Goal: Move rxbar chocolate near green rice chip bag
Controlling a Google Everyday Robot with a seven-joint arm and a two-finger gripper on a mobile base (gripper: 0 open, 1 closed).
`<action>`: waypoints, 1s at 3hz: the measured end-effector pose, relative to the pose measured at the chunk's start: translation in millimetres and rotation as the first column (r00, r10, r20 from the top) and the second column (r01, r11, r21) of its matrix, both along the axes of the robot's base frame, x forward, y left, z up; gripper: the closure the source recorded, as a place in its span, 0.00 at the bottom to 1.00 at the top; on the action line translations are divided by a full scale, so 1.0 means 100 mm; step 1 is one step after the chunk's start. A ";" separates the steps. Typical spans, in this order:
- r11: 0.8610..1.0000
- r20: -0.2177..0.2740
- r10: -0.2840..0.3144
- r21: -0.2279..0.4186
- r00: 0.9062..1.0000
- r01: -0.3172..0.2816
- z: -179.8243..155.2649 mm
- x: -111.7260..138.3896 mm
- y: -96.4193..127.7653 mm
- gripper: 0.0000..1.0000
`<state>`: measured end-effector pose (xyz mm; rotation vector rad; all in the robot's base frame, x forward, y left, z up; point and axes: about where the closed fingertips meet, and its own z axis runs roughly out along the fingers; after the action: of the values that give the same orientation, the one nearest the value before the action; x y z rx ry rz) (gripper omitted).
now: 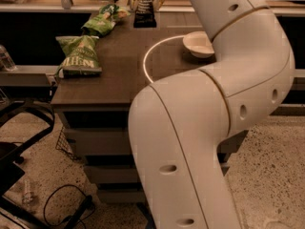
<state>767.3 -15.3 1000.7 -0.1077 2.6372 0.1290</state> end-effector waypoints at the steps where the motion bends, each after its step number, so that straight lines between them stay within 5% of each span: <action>1: 0.999 -0.005 -0.041 0.014 0.999 0.041 -0.02 0.01 -0.02 1.00; 2: 0.988 0.042 -0.154 0.032 0.987 0.152 -0.07 0.24 0.08 1.00; 3: 0.934 0.119 -0.337 0.169 0.934 0.316 -0.19 0.71 0.25 1.00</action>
Offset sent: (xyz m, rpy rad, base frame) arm 0.0404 0.0244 -0.0183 0.1108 -0.1276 -0.4319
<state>838.1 10.0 982.1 0.3594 2.4485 0.1932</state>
